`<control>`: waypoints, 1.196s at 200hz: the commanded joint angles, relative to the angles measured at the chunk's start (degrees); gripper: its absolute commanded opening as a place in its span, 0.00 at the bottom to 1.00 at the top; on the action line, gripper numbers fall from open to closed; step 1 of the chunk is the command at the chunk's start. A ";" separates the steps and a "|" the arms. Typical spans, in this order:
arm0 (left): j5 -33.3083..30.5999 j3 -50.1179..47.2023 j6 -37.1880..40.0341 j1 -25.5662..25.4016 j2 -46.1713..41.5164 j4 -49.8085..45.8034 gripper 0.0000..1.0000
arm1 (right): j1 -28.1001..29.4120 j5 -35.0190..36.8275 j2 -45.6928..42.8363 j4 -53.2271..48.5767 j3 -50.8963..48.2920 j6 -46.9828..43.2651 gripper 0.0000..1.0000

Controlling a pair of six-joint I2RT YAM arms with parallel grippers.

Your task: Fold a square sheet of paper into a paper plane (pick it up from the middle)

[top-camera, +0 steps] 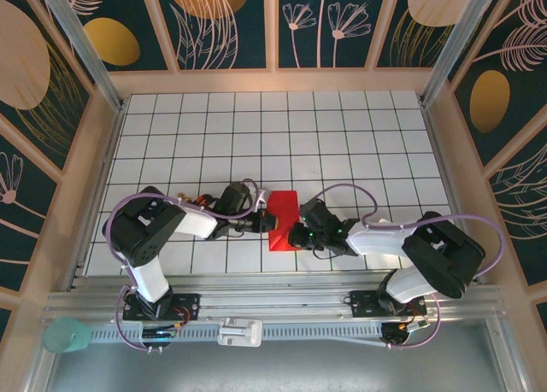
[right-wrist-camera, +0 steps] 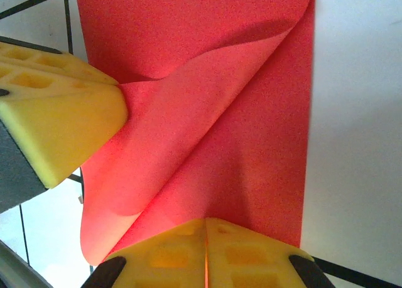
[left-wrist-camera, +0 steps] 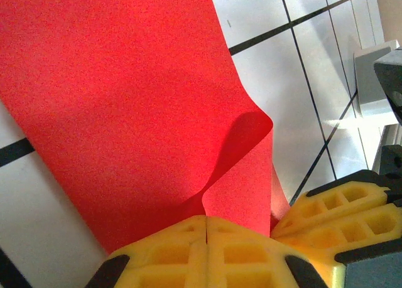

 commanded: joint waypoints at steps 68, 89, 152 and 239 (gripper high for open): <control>-0.68 2.77 0.11 0.23 0.84 -2.46 0.00 | 0.90 3.31 1.08 -5.22 0.58 -1.02 0.08; -0.92 2.35 0.41 0.19 0.84 -2.89 0.00 | 1.05 3.41 1.06 -5.33 0.66 -1.08 0.08; -2.62 1.47 1.50 0.18 1.01 -4.06 0.00 | 1.08 3.72 1.37 -5.51 0.92 -1.24 0.08; -2.72 2.59 1.53 0.27 1.68 -3.73 0.00 | 1.25 4.20 1.19 -6.28 1.06 -1.38 0.08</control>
